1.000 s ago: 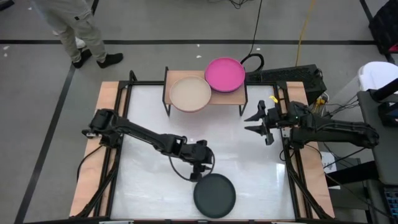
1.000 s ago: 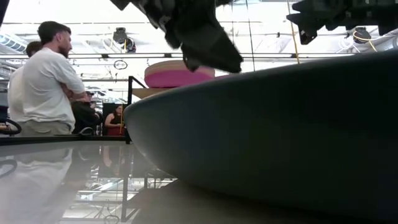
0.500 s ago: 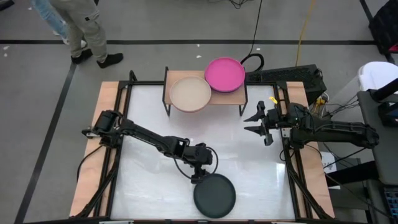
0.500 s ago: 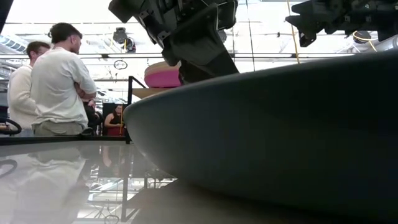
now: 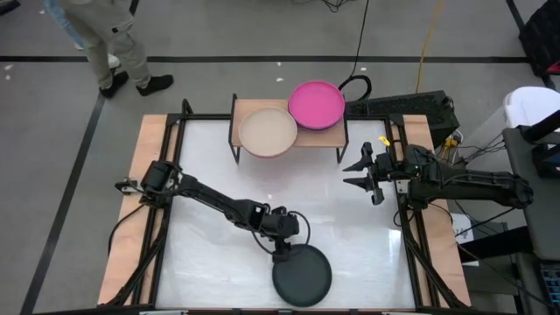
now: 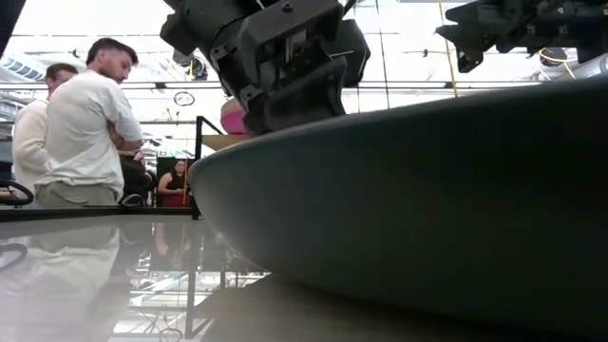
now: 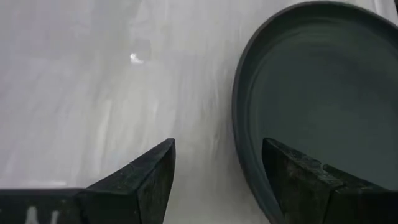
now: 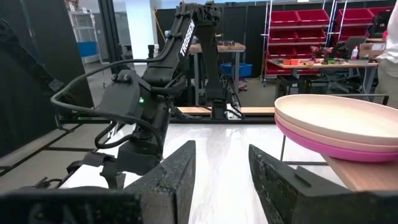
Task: Place and stack plates onto a shelf
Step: Stack the black plate on top of the gray plate on the shelf
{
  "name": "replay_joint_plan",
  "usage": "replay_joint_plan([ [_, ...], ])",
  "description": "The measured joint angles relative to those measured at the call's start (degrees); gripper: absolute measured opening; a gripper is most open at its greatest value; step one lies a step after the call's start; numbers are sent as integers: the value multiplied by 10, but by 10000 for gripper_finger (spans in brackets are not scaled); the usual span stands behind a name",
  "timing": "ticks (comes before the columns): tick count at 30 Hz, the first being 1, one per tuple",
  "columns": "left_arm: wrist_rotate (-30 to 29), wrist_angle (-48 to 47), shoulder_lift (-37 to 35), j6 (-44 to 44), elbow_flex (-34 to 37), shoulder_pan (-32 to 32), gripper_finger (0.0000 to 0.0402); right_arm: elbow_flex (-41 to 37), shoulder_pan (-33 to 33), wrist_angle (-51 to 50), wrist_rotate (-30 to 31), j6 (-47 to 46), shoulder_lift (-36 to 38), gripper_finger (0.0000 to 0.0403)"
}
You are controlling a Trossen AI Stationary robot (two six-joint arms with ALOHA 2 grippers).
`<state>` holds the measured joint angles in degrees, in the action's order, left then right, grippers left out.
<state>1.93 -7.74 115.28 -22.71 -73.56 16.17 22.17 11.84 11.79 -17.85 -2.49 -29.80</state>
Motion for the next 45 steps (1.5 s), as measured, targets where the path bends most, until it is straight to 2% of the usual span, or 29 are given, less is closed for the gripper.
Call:
replay_joint_plan([
  [5,0,-25,-1,-3,0,3,242,0,0,0,0,-1,0,130],
  [8,1,-45,-1,-3,0,7,224,0,0,0,0,-1,0,130],
  [23,43,-59,-1,5,0,12,20,0,0,0,0,-1,0,130],
  [30,40,-84,-21,22,1,-3,9,0,0,0,0,-1,0,130],
  [35,-57,-148,-103,58,1,-25,9,0,0,-1,0,-1,0,130],
  [39,-144,-190,-200,95,1,-49,9,0,0,-1,0,-1,0,130],
  [42,-237,-204,-277,112,1,-74,9,0,0,-1,0,-2,0,130],
  [45,-336,-210,-344,91,1,-111,9,0,0,-1,0,-5,0,130],
])
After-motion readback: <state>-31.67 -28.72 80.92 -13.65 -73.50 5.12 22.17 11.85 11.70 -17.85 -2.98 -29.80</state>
